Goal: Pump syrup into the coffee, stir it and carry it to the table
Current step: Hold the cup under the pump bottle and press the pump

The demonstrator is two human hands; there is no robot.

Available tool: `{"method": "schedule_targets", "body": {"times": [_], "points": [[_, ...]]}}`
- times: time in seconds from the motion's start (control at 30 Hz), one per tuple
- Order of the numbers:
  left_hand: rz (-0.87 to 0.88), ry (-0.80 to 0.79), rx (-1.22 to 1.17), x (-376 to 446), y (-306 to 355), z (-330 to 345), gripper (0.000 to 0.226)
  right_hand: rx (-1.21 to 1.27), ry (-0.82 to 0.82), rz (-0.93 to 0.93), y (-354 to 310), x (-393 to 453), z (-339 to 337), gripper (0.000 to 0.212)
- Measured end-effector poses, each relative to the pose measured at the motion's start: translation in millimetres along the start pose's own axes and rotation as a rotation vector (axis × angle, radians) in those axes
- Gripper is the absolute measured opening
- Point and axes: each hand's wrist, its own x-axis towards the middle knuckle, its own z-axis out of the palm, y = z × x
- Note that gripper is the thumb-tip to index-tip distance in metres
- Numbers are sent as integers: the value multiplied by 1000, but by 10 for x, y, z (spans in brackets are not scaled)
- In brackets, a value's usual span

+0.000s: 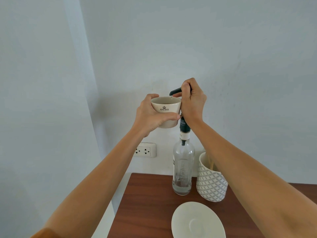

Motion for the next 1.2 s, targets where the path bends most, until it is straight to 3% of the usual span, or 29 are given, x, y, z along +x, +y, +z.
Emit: {"method": "schedule_targets", "body": {"times": [0.33,0.47,0.9,1.2], "points": [[-3,-6,5,-14,8,-16,107,-6,-11,-7,18,3,0,20],[-10,-11,5,5,-18,-29,97,-24,-5,-21,13,4,-1,22],[-4,-8,7,-2,-22,-26,108,-65,-6,-37,-8,-10,-3,22],[-7,-10,20,-19,-2,-35,96,-53,-19,-31,-28,-37,-21,20]]}}
